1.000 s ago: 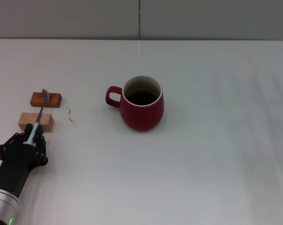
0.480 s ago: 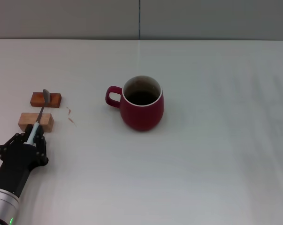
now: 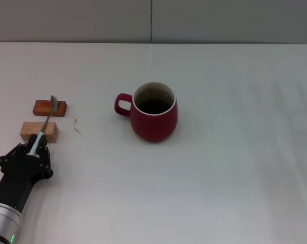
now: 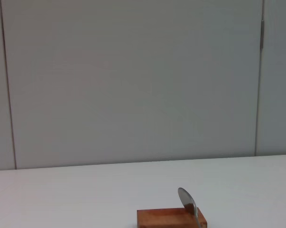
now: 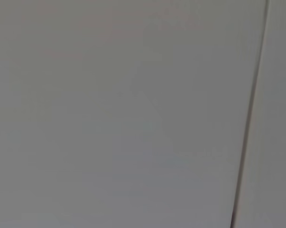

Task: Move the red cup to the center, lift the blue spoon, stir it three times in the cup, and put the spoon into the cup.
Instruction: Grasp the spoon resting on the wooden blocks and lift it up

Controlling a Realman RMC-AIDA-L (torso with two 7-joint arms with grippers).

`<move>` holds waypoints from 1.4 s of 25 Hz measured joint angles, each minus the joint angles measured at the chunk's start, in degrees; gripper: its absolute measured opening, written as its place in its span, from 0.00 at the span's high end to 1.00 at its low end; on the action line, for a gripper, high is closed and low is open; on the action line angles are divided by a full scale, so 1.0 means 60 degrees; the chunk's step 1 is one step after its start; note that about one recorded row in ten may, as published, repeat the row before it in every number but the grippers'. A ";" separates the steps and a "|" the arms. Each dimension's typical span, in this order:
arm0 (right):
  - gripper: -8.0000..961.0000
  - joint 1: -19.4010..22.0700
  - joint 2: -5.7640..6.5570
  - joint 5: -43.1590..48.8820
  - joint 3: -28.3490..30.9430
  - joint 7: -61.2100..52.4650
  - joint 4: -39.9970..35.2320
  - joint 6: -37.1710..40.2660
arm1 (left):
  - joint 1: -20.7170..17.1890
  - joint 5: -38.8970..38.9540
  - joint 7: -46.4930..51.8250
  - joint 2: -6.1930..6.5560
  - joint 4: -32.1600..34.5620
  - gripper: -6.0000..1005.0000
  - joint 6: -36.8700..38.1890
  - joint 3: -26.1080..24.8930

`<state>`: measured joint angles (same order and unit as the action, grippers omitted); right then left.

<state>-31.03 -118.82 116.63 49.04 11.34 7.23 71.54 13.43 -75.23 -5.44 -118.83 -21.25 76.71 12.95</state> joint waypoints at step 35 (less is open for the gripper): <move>0.36 -0.0048 0.0000 -0.0001 0.0016 0.0079 -0.0020 -0.0094 | 0.0064 -0.0445 0.4411 0.0172 0.1274 0.86 0.1755 -0.0013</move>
<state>-31.32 -118.82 116.63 49.14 11.81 7.11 70.98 13.81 -77.90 21.03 -117.79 -13.60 87.24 12.88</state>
